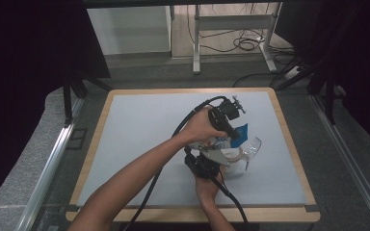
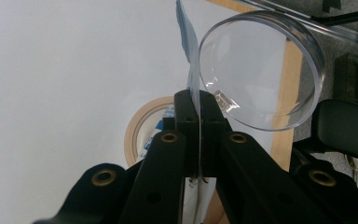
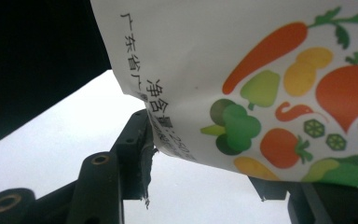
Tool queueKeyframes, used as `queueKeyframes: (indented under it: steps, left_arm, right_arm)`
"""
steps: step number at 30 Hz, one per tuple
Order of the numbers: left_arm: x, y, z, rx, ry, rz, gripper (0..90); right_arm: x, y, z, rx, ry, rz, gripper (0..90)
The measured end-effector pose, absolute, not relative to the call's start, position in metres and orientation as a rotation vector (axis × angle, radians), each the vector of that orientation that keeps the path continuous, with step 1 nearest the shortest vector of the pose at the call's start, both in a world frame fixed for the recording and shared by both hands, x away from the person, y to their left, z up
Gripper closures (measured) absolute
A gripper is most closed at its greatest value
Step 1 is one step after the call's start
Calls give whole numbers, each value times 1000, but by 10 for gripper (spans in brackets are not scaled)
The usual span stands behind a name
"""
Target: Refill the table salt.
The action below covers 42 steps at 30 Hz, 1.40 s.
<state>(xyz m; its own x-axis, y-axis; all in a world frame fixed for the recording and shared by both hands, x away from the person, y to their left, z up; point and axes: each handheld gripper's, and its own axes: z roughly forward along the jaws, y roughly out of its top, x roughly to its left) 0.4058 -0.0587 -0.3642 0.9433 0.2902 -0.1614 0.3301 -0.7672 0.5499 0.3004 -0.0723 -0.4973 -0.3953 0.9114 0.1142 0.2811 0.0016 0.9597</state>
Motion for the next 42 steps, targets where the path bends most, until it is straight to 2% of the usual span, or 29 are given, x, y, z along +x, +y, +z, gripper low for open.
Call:
queueKeyframes:
  steps: [27,34,42]
  left_arm:
    - [397,-45,-353,2440,424,-121,900]
    - [398,-43,-352,2420,441,-116,900]
    - [401,-54,-359,2459,443,-112,900]
  right_arm:
    - [313,-78,-513,1245,1816,1306,398]
    - [307,-77,-511,1209,1802,1325,484]
    - [293,-67,-499,1194,1741,1426,502]
